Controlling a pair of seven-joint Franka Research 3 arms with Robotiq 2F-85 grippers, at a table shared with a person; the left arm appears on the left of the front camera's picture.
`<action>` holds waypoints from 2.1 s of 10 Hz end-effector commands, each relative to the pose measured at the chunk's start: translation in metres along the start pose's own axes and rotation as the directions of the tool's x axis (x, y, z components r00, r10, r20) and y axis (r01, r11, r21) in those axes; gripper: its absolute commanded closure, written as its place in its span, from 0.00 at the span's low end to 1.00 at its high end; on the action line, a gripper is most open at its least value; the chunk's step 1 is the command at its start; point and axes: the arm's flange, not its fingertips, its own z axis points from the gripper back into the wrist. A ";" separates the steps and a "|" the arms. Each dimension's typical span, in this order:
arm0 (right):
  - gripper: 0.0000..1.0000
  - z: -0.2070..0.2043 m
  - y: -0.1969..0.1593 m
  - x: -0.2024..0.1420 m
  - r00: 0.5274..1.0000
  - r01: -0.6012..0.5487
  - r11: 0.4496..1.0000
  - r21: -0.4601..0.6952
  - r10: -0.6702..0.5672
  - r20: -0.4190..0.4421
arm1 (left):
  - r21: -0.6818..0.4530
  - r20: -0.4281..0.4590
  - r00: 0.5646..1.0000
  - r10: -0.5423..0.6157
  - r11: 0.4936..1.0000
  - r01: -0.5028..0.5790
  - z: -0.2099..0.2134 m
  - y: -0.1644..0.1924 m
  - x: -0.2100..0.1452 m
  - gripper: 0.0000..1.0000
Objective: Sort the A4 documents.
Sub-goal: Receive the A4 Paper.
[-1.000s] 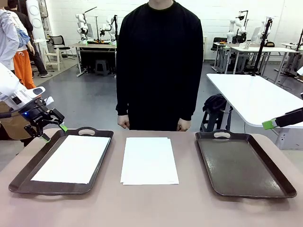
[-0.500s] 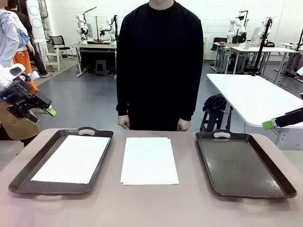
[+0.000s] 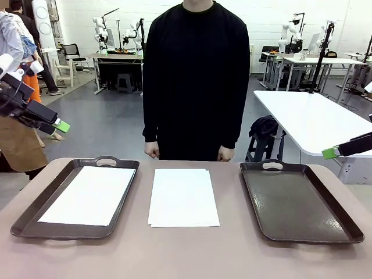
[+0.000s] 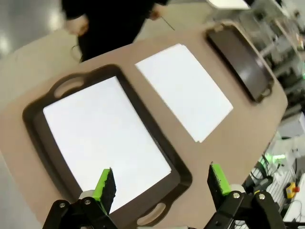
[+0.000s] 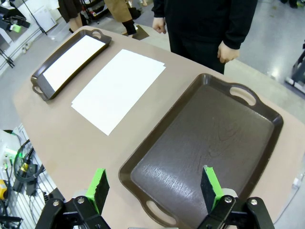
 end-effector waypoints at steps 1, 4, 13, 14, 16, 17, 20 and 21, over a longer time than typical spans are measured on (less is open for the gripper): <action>0.00 -0.002 -0.001 -0.001 1.000 0.004 1.000 0.019 -0.004 0.008 | -0.024 0.024 0.995 -0.102 0.994 0.102 0.004 -0.010 -0.008 0.00; 0.00 -0.002 -0.001 -0.001 1.000 0.004 1.000 0.019 -0.004 0.008 | -0.033 -0.060 0.991 -0.122 0.992 0.120 -0.011 -0.008 -0.008 0.00; 0.00 -0.002 -0.001 -0.001 1.000 0.004 1.000 0.019 -0.004 0.008 | 0.020 -0.117 0.981 -0.157 0.987 0.160 -0.006 -0.011 -0.010 0.00; 0.00 -0.002 -0.001 -0.001 1.000 0.004 1.000 0.019 -0.004 0.008 | 0.020 -0.117 0.981 -0.157 0.987 0.160 -0.006 -0.011 -0.010 0.00; 0.00 -0.002 -0.001 -0.001 1.000 0.004 1.000 0.019 -0.004 0.008 | 0.020 -0.117 0.981 -0.157 0.987 0.160 -0.006 -0.011 -0.010 0.00; 0.00 -0.002 -0.001 -0.001 1.000 0.004 1.000 0.019 -0.004 0.008 | 0.020 -0.117 0.981 -0.157 0.987 0.160 -0.006 -0.011 -0.010 0.00; 0.00 -0.002 -0.001 -0.001 1.000 0.004 1.000 0.019 -0.004 0.008 | 0.020 -0.117 0.981 -0.157 0.987 0.160 -0.006 -0.011 -0.010 0.00; 0.00 -0.002 -0.001 -0.001 1.000 0.004 1.000 0.019 -0.004 0.008 | 0.020 -0.117 0.981 -0.157 0.987 0.160 -0.006 -0.011 -0.010 0.00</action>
